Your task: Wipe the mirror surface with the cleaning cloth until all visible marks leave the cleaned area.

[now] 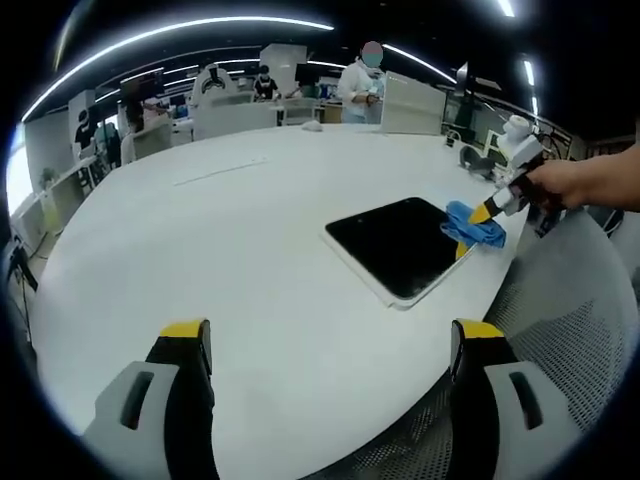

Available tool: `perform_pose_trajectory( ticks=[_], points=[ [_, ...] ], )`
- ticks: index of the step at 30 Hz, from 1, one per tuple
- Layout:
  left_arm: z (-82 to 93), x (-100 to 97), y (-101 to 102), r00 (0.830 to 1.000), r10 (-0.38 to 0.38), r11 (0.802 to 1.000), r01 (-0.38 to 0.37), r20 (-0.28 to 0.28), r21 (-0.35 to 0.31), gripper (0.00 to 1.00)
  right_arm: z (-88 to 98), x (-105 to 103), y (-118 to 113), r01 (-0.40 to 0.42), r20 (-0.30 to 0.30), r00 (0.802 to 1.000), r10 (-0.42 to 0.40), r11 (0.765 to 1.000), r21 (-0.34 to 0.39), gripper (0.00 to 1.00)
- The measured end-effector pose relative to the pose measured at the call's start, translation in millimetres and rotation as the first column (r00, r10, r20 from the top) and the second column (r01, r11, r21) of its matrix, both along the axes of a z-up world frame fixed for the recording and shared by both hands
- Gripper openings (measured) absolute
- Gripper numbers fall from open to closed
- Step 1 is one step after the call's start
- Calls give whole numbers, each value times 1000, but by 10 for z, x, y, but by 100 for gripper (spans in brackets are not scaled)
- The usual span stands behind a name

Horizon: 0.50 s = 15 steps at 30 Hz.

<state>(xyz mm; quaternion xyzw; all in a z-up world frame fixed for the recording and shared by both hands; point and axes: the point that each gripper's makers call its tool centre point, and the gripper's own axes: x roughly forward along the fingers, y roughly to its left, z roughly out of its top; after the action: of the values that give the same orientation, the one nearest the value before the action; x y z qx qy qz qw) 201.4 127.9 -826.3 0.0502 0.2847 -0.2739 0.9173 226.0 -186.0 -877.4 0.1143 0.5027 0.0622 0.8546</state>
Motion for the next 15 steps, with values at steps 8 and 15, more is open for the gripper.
perform_pose_trajectory(
  ticks=[8,15],
  points=[
    [19,10,6,1000,4,1000,-4,8,-10,99,6,-23,38,-13,2,1000,13,1000,-18,0],
    [3,8,20,1000,9,1000,-9,0,-1,99,1,16,66,-4,-7,1000,4,1000,-2,0]
  ],
)
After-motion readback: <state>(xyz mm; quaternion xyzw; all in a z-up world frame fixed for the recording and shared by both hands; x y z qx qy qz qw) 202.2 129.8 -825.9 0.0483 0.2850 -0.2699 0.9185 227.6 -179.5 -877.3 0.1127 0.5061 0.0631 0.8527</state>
